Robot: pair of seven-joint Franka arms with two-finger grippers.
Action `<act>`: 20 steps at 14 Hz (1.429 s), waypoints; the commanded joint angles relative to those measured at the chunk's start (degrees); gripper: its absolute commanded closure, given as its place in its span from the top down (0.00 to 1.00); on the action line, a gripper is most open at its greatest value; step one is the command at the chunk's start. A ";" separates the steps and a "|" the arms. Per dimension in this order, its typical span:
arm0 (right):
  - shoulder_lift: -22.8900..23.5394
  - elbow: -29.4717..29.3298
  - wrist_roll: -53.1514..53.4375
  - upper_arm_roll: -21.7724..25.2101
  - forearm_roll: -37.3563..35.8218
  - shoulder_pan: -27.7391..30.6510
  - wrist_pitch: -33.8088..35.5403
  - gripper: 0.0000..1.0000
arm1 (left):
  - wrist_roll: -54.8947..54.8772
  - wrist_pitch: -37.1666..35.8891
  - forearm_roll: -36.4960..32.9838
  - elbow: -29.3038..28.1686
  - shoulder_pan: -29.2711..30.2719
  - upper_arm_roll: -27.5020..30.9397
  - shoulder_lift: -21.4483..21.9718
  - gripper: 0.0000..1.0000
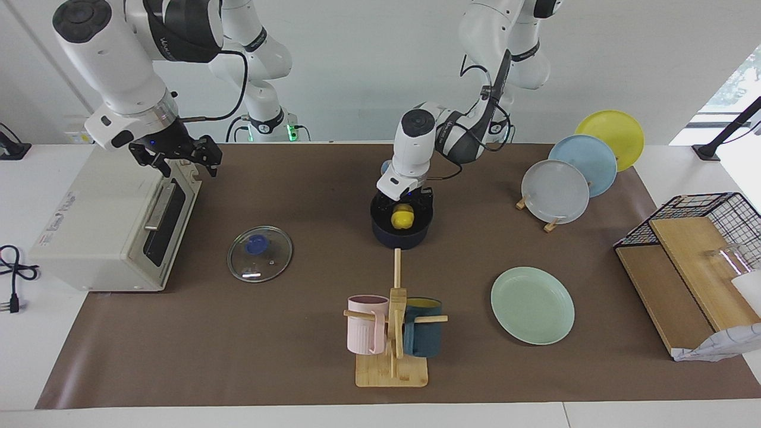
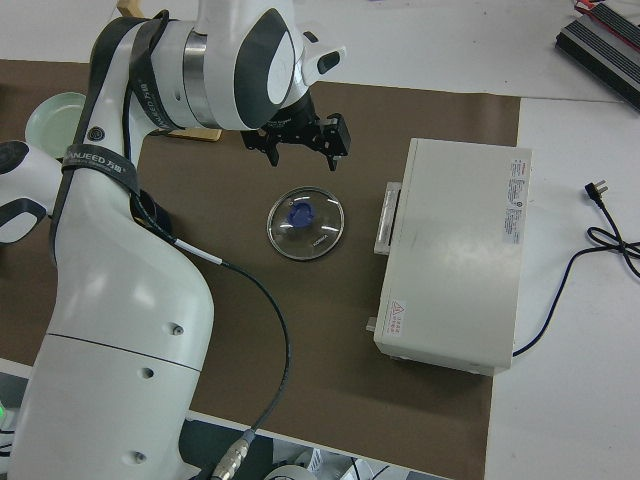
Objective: Transfer potato from pot to plate
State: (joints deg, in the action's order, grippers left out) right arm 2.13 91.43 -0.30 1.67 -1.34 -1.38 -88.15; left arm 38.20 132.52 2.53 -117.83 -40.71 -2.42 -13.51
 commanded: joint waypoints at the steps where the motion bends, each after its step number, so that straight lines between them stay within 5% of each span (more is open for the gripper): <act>1: 0.68 -1.08 0.74 -0.70 1.16 0.86 -0.71 1.00 | 0.21 1.25 -0.86 -0.74 -0.95 1.01 0.15 0.00; 6: 0.68 -0.99 0.66 -0.35 1.34 1.21 -1.32 1.00 | 0.04 -3.91 -0.78 1.45 0.10 1.54 2.68 0.00; 11: 0.68 -0.99 0.48 -0.26 1.08 1.21 -1.94 1.00 | -7.85 -25.70 4.21 20.22 11.68 1.54 4.99 0.00; 14: 0.68 -0.99 0.48 -0.35 1.08 1.12 -1.94 1.00 | -15.33 -36.26 6.26 35.60 22.49 1.19 -1.41 0.00; 20: 0.68 -0.99 0.39 -0.43 1.08 1.03 -1.94 1.00 | -26.59 -25.93 2.58 39.69 32.62 1.54 -12.57 0.00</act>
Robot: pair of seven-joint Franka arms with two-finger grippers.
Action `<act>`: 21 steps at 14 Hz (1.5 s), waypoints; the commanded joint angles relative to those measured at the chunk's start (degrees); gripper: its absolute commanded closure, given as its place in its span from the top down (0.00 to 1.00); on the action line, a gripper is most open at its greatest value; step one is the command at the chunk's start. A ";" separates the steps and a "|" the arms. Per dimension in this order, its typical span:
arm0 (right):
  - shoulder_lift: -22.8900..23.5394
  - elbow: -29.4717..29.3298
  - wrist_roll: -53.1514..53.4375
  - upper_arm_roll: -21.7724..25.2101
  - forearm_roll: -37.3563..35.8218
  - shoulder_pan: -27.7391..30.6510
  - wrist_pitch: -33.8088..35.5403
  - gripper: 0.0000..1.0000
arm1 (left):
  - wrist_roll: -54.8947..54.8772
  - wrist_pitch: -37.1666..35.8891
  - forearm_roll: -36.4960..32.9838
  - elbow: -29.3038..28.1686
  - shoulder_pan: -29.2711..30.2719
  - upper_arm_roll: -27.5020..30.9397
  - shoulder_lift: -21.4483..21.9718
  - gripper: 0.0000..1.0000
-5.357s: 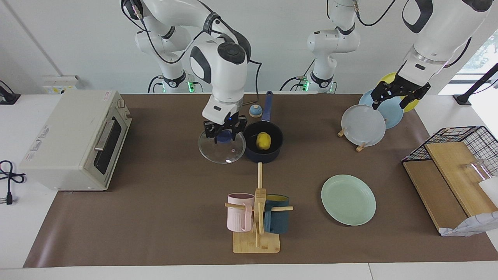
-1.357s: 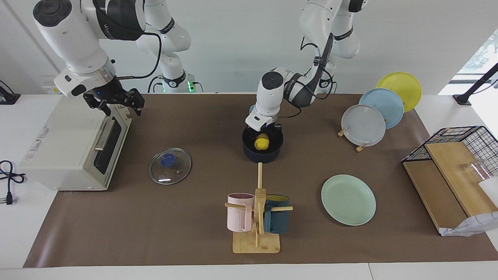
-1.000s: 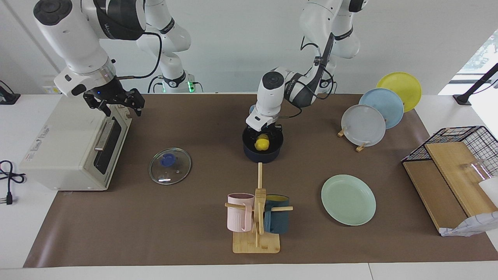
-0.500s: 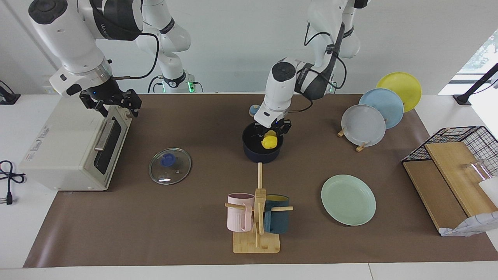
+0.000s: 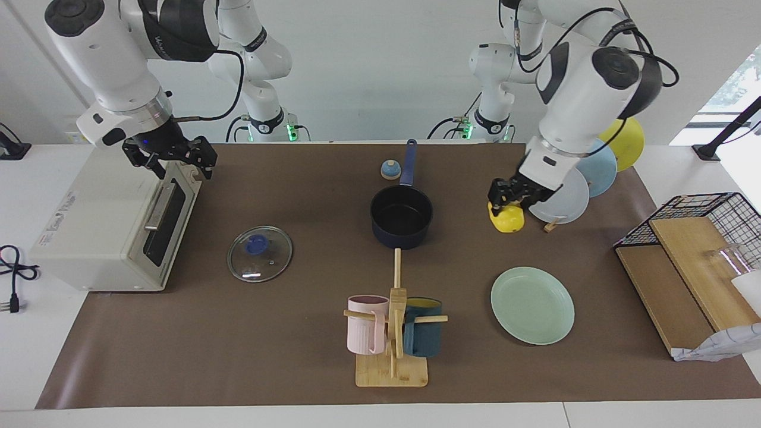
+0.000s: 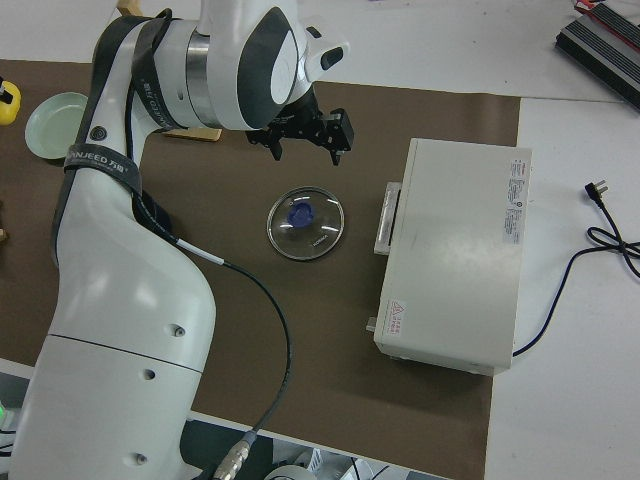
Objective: Transfer potato from pot to plate
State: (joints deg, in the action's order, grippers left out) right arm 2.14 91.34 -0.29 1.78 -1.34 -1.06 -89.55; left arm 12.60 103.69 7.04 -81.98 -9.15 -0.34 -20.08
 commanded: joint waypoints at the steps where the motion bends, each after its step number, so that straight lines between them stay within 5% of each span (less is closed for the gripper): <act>1: 0.68 -0.90 0.38 -0.64 1.08 0.71 -0.54 1.00 | -1.44 5.18 -2.90 3.75 1.07 -0.54 -7.94 0.00; 4: 0.68 -0.90 0.38 -0.64 1.08 0.79 -0.54 1.00 | -2.49 10.47 -6.85 3.40 1.15 -0.54 -12.96 0.00; 15: 0.68 -0.99 0.20 -0.81 1.08 0.80 -0.54 1.00 | -3.64 17.86 -7.75 -2.31 0.80 -0.45 -13.59 0.04; 16: 0.59 -0.99 0.20 -0.81 1.08 0.80 -0.54 1.00 | -4.16 17.69 -7.75 -2.31 0.80 -0.45 -13.59 0.99; 21: 0.59 -0.90 0.38 -0.81 1.08 0.80 -0.54 1.00 | -4.34 12.96 -7.75 0.41 1.24 -0.27 -10.36 1.00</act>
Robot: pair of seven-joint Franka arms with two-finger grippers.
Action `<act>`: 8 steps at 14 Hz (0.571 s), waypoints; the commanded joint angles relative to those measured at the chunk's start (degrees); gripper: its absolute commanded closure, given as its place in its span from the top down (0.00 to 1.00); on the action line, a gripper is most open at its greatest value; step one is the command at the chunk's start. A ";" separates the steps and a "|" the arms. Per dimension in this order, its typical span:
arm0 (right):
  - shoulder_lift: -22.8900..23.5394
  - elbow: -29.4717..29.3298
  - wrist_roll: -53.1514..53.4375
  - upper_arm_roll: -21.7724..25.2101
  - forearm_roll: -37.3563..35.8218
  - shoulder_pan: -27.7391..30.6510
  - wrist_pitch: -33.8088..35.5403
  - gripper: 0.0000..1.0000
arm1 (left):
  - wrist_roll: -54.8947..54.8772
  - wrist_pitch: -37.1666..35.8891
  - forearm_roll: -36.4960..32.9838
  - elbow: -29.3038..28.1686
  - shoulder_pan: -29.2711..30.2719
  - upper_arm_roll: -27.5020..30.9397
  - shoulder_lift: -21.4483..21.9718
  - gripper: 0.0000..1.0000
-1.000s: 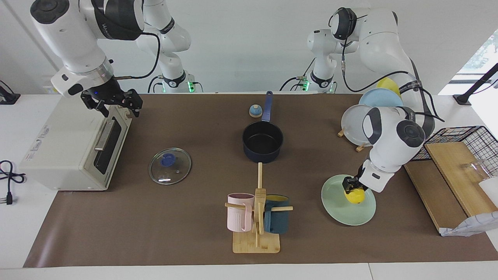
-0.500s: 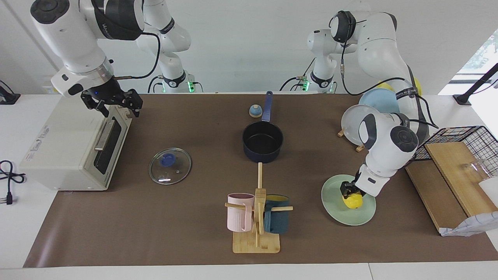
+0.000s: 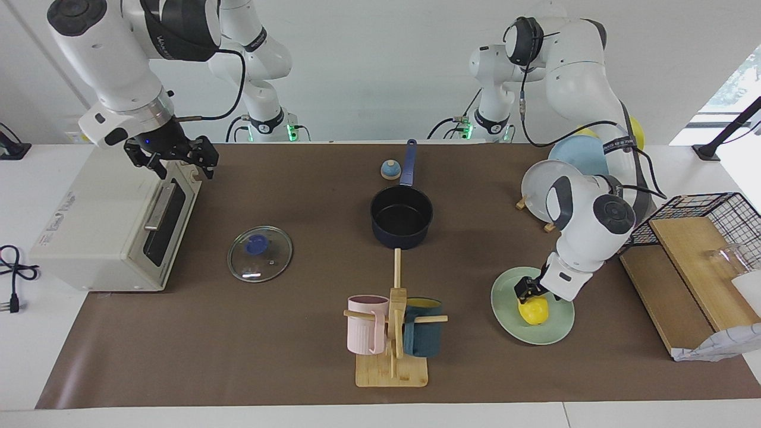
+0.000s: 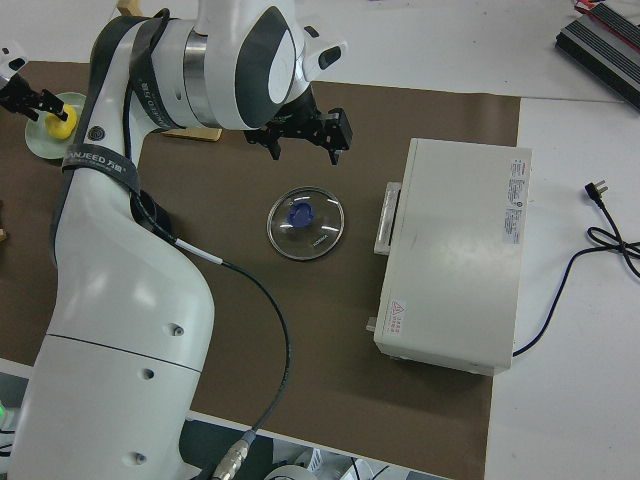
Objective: Transfer potato from pot to plate
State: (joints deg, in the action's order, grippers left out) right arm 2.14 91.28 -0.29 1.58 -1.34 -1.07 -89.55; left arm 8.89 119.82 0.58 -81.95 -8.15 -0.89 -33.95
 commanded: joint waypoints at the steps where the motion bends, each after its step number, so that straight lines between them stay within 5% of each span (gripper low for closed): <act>1: 0.59 -0.84 0.38 -0.61 1.08 0.80 -0.54 1.00 | -0.63 -4.84 -0.85 0.22 0.77 0.28 6.07 1.00; 8: 0.59 -0.84 0.20 -0.61 1.08 0.80 -0.54 1.00 | -4.13 -27.76 -0.93 -0.84 5.16 0.28 27.25 1.00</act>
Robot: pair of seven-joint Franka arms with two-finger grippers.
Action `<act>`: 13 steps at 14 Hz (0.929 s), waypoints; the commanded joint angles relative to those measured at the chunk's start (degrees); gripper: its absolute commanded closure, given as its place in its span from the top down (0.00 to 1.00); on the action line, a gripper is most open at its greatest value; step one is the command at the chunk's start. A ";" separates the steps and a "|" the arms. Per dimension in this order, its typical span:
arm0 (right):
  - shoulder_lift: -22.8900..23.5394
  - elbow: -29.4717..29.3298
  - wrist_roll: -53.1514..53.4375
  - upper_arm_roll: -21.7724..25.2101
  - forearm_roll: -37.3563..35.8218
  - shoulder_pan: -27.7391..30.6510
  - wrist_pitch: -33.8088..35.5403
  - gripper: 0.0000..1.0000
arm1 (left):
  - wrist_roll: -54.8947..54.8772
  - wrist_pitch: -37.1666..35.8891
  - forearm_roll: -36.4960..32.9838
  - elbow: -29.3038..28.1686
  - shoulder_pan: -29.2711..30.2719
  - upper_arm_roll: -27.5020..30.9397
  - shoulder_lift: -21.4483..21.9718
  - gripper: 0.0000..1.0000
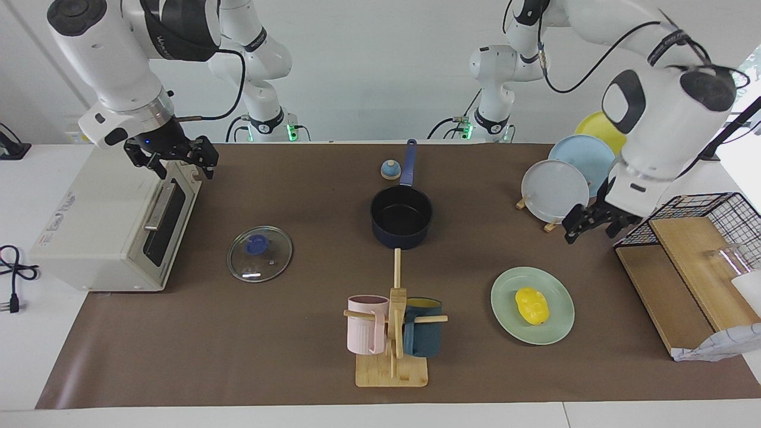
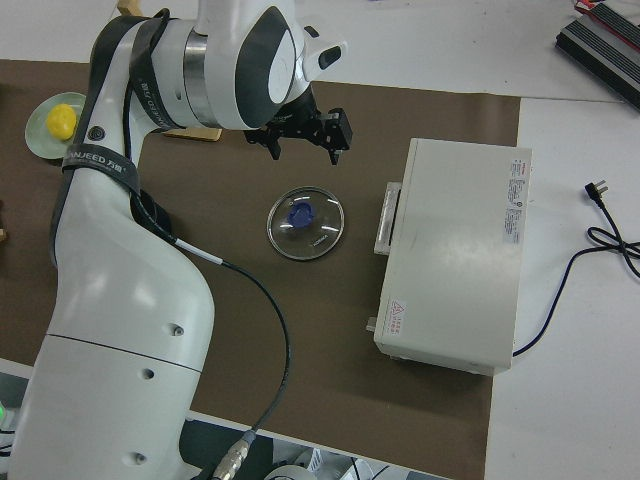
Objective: Transfer potato from pot to plate
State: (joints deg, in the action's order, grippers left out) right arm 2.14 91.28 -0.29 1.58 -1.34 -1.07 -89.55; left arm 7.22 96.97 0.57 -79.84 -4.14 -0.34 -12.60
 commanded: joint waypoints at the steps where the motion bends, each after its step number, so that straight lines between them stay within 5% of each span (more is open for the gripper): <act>1: 0.59 -0.84 0.20 -0.61 1.08 0.80 -0.54 1.00 | -3.26 -7.90 -0.92 -3.21 1.32 -0.28 8.09 1.00; 4: 0.59 -0.84 0.20 -0.61 1.08 0.80 -0.54 1.00 | -3.09 -12.76 -0.92 -9.51 1.06 -0.36 14.34 1.00; 9: 0.59 -0.93 0.20 -0.61 1.08 0.80 -0.54 1.00 | -1.86 -4.09 -0.84 -23.58 -0.52 -0.63 20.77 1.00; 11: 0.59 -0.84 0.20 -0.61 1.08 0.80 -0.54 1.00 | 0.06 -1.61 -0.58 -22.12 -1.22 -0.37 19.64 1.00; 13: 0.59 -0.93 0.20 -0.61 1.08 0.80 -0.54 1.00 | 0.60 -6.23 -0.57 -14.85 -1.66 -0.37 16.22 1.00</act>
State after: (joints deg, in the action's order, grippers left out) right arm 2.14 91.25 -0.29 1.58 -1.34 -1.07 -89.55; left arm 6.46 93.58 0.58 -99.44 -4.51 -1.36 5.35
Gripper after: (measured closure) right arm 0.000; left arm 0.000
